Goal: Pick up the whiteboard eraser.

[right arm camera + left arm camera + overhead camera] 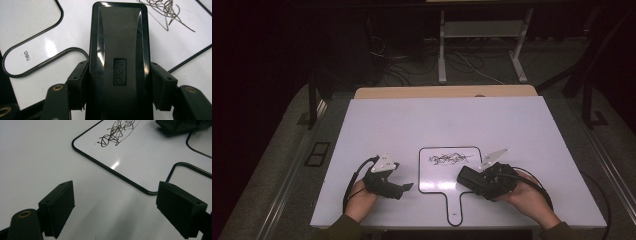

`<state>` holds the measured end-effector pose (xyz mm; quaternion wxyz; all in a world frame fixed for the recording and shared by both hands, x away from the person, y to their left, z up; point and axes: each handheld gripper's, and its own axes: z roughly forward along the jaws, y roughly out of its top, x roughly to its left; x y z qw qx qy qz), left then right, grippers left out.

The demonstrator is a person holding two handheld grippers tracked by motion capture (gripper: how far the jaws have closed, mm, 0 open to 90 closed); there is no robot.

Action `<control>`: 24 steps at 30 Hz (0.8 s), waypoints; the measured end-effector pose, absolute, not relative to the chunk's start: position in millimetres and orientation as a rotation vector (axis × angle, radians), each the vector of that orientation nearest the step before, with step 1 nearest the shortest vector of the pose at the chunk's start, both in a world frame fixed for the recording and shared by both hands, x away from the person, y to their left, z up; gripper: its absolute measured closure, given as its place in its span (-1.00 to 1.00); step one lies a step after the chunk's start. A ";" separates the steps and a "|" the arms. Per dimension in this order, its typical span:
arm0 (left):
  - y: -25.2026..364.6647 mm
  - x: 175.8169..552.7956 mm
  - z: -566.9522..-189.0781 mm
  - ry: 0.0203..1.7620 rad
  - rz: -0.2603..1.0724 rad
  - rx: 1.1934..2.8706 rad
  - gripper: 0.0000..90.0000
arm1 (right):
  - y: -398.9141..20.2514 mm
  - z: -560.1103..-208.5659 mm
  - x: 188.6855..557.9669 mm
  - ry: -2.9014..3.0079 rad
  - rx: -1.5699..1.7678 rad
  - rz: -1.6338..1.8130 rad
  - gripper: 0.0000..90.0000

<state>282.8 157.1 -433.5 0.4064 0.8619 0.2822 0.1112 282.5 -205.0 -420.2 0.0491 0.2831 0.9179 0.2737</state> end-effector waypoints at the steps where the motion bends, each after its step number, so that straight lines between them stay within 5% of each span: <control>1: 157.2 282.9 -433.5 0.712 0.281 2.174 -0.69 | -205.5 -420.0 282.9 2.795 0.870 0.840 -0.14; 24: 157.2 282.9 -433.1 0.721 0.286 2.161 -0.69 | -210.6 -405.3 304.9 2.739 0.917 0.932 -0.14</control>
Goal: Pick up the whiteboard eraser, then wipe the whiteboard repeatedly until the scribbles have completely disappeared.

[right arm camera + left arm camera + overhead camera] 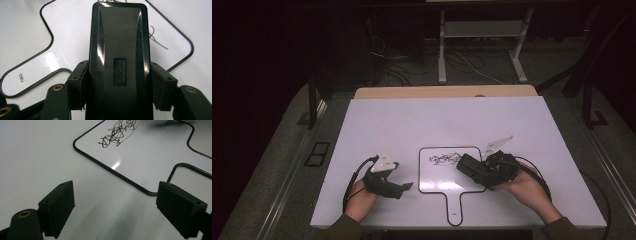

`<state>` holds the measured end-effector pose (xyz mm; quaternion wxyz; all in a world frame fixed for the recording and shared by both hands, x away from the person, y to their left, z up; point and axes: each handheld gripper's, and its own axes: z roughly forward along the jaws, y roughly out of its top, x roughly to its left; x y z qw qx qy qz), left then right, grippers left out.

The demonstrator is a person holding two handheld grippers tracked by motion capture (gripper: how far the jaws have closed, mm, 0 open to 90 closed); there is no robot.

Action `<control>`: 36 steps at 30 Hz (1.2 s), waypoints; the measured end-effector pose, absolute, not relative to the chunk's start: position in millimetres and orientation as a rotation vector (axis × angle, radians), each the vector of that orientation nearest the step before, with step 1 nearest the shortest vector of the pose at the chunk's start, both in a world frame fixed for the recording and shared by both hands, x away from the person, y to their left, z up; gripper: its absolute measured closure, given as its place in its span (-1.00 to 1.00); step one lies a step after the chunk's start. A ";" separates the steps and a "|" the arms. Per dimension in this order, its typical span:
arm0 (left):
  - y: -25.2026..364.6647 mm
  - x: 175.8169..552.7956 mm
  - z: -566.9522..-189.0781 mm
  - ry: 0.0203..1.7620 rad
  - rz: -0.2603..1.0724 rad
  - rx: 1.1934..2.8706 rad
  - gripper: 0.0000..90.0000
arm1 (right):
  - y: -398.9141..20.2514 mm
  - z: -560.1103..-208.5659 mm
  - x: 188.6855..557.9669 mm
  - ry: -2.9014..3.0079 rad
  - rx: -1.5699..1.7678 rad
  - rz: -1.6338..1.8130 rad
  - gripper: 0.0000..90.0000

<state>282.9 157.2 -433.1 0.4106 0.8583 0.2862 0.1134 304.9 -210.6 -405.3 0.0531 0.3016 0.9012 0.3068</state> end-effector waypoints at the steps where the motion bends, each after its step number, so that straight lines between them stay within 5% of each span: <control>1: 157.2 282.9 -433.1 0.720 0.287 2.161 -0.69 | -210.3 -404.2 306.4 2.735 0.924 0.933 -0.14; 36: 156.0 282.1 -434.8 0.731 0.280 2.132 -0.69 | -143.5 -398.8 369.1 2.769 0.875 0.966 -0.14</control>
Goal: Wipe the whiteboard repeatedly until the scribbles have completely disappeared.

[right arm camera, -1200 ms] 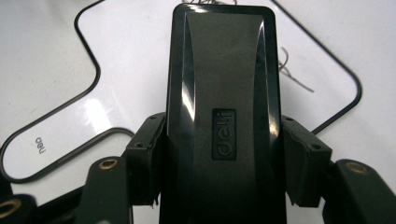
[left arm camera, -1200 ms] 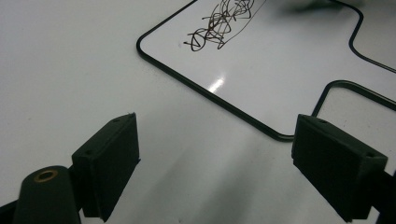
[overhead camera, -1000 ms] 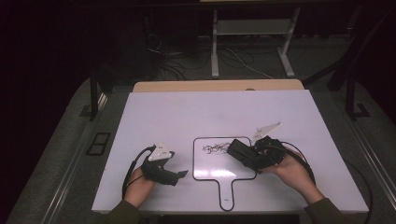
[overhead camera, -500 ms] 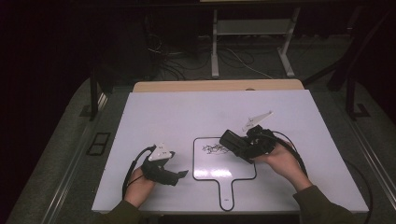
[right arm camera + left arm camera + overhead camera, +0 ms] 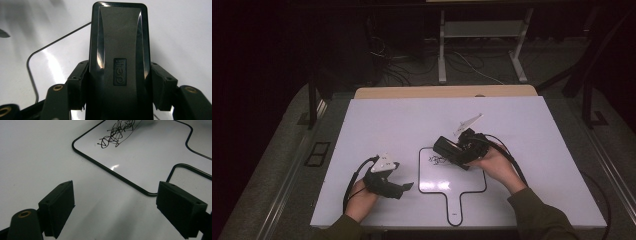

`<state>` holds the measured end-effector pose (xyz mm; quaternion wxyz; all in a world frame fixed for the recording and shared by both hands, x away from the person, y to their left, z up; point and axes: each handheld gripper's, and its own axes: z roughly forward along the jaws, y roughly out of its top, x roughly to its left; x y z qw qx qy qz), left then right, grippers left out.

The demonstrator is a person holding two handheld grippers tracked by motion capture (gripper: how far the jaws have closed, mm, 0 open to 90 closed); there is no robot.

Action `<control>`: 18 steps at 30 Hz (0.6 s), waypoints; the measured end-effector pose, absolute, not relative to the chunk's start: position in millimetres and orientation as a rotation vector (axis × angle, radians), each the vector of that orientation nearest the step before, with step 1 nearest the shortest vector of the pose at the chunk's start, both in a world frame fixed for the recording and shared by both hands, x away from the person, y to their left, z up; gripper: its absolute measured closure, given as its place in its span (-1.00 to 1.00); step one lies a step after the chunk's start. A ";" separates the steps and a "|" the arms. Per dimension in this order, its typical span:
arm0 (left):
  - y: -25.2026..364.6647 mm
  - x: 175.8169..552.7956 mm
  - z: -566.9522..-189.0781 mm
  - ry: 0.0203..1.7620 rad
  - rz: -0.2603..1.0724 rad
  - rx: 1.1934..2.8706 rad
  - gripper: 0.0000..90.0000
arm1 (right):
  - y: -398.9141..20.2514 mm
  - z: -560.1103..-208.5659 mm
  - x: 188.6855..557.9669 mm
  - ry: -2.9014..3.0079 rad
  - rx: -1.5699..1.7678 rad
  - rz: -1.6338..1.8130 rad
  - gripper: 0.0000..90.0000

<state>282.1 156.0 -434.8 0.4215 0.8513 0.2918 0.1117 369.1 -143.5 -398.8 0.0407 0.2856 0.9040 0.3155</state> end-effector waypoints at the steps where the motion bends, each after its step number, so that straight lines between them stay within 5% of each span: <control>1: 156.4 281.9 -434.6 0.729 0.279 2.133 -0.69 | -140.6 -400.2 370.7 2.768 0.878 0.958 -0.14; 18: 155.1 281.3 -434.3 0.733 0.279 2.117 -0.69 | -96.8 -418.7 382.5 2.820 0.780 0.835 -0.14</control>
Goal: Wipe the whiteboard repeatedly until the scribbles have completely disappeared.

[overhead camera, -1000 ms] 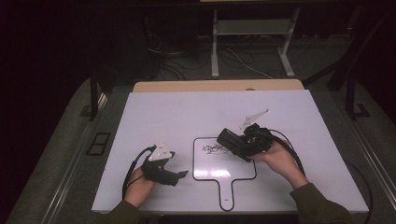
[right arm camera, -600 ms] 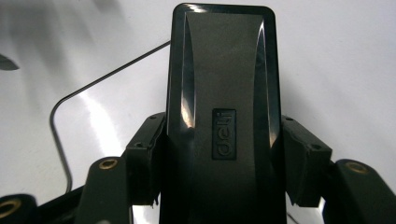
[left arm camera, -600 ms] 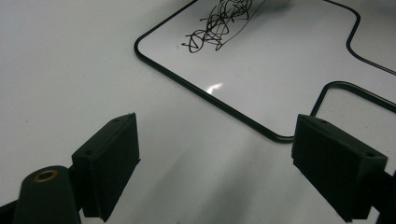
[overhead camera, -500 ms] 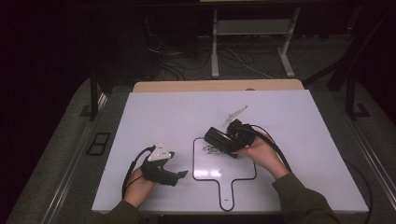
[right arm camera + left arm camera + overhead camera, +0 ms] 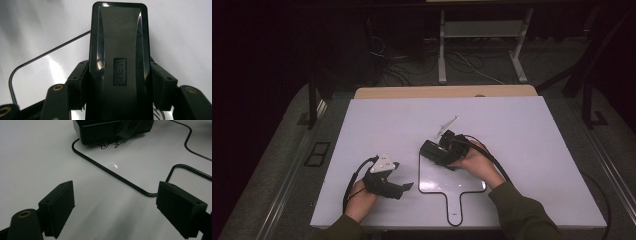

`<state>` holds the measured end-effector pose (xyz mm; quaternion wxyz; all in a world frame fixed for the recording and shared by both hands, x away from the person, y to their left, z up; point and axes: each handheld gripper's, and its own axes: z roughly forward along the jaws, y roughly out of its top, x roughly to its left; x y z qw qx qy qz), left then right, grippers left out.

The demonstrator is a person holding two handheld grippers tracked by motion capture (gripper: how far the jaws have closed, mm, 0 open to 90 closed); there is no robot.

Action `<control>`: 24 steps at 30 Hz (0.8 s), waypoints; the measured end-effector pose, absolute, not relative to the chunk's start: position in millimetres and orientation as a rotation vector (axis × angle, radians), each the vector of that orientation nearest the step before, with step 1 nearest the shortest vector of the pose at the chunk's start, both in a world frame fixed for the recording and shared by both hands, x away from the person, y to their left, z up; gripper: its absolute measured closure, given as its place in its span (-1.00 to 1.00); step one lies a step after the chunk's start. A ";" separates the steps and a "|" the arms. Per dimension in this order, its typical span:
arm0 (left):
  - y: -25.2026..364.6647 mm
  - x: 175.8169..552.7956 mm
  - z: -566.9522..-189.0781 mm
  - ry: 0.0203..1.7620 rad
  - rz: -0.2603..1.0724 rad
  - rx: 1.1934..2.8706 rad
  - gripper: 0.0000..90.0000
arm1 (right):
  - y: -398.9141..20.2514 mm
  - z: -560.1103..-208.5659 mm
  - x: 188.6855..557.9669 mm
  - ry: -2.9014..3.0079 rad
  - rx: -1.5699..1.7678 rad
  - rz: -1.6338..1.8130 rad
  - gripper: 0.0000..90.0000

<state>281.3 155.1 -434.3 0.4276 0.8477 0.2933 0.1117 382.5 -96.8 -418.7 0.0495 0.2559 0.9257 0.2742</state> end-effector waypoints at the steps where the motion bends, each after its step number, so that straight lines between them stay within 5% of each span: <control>1: 155.1 281.4 -434.3 0.732 0.280 2.117 -0.69 | -95.3 -419.5 382.8 2.821 0.779 0.827 -0.14; 24: 155.6 281.5 -433.8 0.729 0.283 2.117 -0.69 | -91.2 -426.8 384.9 2.833 0.752 0.744 -0.14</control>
